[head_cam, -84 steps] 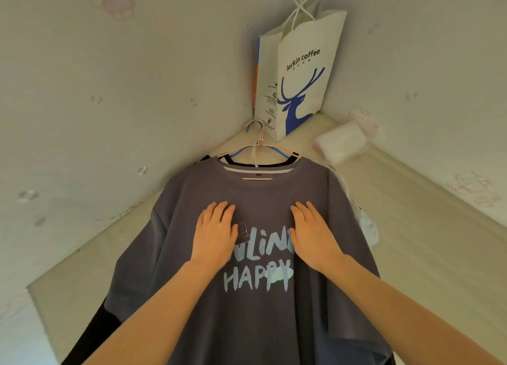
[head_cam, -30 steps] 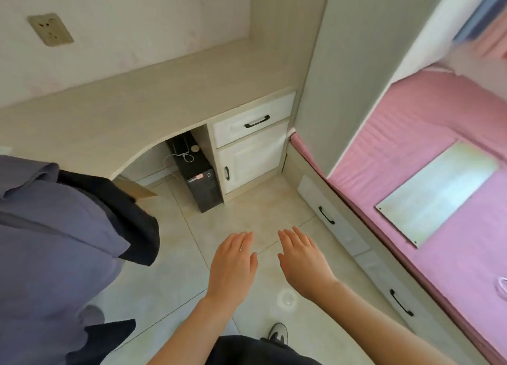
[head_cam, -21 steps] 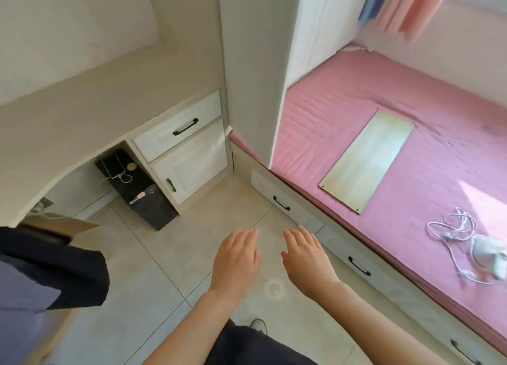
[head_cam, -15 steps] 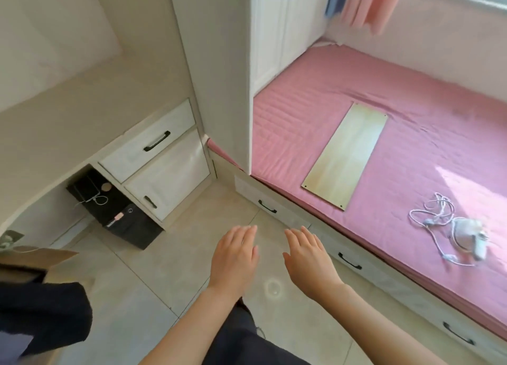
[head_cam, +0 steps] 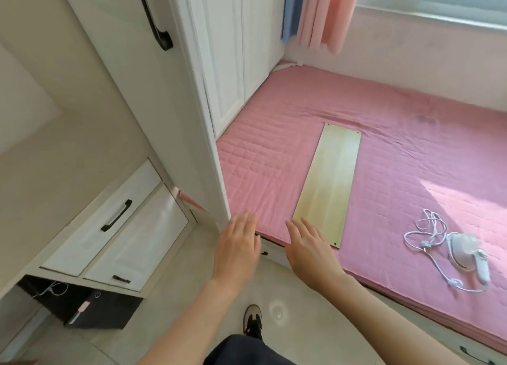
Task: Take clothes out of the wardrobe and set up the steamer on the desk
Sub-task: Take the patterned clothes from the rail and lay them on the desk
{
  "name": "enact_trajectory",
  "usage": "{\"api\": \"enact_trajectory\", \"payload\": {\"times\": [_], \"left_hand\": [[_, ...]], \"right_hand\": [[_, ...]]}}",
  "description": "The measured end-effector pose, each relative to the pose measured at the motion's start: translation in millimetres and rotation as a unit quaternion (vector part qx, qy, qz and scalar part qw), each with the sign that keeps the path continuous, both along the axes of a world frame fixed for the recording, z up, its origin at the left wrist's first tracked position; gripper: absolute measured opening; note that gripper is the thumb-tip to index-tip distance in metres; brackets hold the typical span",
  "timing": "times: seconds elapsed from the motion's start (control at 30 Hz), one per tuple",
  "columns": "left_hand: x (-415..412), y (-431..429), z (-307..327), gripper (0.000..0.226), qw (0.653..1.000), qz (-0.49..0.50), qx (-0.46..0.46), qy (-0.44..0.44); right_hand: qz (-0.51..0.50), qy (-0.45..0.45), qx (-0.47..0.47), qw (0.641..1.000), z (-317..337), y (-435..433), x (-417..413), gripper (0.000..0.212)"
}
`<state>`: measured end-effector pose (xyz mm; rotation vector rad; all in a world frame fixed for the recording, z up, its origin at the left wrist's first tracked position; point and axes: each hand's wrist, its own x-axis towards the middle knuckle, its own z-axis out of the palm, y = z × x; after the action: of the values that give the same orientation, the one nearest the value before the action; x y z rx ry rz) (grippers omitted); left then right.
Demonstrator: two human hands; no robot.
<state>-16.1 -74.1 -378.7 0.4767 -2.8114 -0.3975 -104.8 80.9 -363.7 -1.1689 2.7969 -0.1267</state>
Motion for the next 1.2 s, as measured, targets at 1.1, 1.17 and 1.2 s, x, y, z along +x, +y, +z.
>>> {"api": "enact_trajectory", "payload": {"times": [1.1, 1.17, 1.2], "left_hand": [[-333.7, -208.8, 55.5, 0.038, 0.956, 0.287, -0.017, 0.054], [-352.8, -222.3, 62.7, 0.037, 0.948, 0.310, -0.019, 0.065], [-360.7, -229.3, 66.4, 0.037, 0.944, 0.321, -0.018, 0.068]], "right_hand": [[0.247, 0.023, -0.047, 0.968, 65.4, -275.9, -376.7, 0.048], [0.268, 0.029, -0.055, 0.961, 75.9, -297.6, -395.4, 0.046], [0.278, 0.032, -0.060, 0.958, 81.9, -307.2, -402.8, 0.046]]}}
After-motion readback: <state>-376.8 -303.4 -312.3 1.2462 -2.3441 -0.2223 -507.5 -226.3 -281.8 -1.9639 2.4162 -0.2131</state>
